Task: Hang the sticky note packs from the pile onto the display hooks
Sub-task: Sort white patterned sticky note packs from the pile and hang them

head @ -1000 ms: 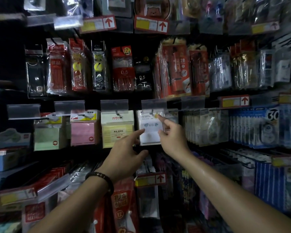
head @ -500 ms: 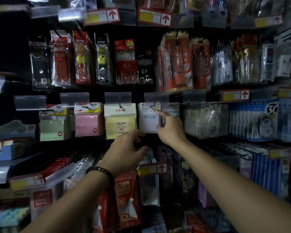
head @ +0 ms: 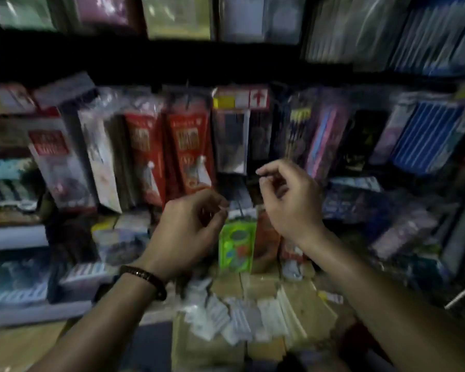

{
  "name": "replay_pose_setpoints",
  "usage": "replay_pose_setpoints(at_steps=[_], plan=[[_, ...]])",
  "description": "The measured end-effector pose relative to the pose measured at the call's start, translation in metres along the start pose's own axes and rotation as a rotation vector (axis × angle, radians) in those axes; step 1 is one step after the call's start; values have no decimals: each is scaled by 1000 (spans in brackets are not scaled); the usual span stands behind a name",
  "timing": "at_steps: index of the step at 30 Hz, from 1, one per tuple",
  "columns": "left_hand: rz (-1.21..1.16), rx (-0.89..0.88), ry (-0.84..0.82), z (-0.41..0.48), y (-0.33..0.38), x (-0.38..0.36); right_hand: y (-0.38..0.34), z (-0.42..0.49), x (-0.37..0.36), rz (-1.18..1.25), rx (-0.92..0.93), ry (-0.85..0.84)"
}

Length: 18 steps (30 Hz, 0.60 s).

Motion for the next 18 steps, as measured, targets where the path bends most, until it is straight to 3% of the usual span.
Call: replay_pose_setpoints(at_steps=[4, 15, 18], plan=[[41, 180, -179, -81, -94, -74, 59, -86, -51, 17, -107, -149], [20, 555, -536, -205, -262, -232, 282, -370, -233, -100, -896, -772], [9, 605, -600, -223, -288, -261, 330, -431, -274, -201, -1016, -929]])
Point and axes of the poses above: each hand's wrist, its own z-axis towards the middle knuckle, its own x-axis out of the back of the hand, y = z × x, the point moved 10 cm from there along z, towards the middle knuckle
